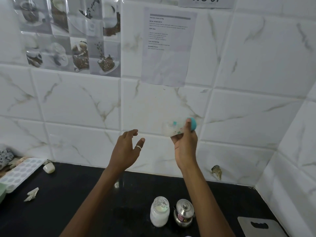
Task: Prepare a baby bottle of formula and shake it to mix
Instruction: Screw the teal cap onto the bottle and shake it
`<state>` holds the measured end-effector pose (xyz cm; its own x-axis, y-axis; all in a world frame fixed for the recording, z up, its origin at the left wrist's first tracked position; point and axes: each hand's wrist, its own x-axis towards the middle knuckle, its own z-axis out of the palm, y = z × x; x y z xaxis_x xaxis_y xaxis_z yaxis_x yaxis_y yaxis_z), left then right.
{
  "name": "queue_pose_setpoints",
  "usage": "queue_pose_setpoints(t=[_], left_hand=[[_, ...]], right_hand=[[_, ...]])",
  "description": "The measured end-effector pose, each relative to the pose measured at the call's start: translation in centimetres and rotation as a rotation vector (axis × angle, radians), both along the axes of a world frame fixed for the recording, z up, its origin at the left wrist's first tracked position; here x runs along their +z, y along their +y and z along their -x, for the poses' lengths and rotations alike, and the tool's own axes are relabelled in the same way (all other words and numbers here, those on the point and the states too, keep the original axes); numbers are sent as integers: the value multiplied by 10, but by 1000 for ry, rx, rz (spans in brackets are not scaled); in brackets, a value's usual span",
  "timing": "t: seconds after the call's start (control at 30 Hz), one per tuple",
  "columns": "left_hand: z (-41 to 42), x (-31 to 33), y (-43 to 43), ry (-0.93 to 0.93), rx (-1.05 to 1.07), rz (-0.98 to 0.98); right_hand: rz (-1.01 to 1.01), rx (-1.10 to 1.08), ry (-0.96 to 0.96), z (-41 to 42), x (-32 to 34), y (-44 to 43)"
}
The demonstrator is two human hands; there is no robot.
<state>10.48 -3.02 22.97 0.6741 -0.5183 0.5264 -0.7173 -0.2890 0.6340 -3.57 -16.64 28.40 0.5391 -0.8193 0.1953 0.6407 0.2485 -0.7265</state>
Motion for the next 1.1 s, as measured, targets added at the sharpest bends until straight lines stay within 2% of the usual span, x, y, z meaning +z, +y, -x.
queue_pose_setpoints(t=[0.17,0.2,0.33,0.37,0.47,0.5,0.53,0.63,0.67,0.73,0.8,0.83,0.87,0.97,1.0,1.03,1.1], left_hand=[[-2,3,-3,-8,-2,1],[-2,4,-3,-11,-1,0],[-4,3,0,-6,4,2],[-5,3,0,-3,6,0],[-7,6,-2,0,12,-1],[-6,6,-3,-5,10,-1],[-6,7,-3,-9,8,-1],[-6,7,-1,-8,1,8],[-7,7,0,-10,2,9],[-7,7,-1,-11,5,8],[-6,8,-2,-16,-1,5],[-6,7,-3,-18,-6,4],[-5,7,-3,-18,-8,4],[-6,5,-1,-9,-5,4],[-7,4,0,-5,-3,2],[-8,3,1,-1,0,1],[-8,3,0,-2,2,0]], right_hand=[[278,92,291,-7,-7,17],[259,88,255,-6,-5,15],[-26,14,-45,-3,4,-1],[0,4,-15,-5,4,0],[231,54,257,-8,-3,14],[268,71,276,-8,-5,15],[244,67,237,-6,-3,12],[-20,24,-32,-3,4,-1],[-46,7,-58,-4,5,-2],[41,5,74,-6,1,4],[242,89,267,-6,-6,14],[293,120,293,-5,-6,15],[285,113,255,-2,-5,12],[-14,46,-62,3,4,-2],[-59,18,-110,3,5,-5],[-48,7,-83,1,4,-5],[82,33,116,-1,1,4]])
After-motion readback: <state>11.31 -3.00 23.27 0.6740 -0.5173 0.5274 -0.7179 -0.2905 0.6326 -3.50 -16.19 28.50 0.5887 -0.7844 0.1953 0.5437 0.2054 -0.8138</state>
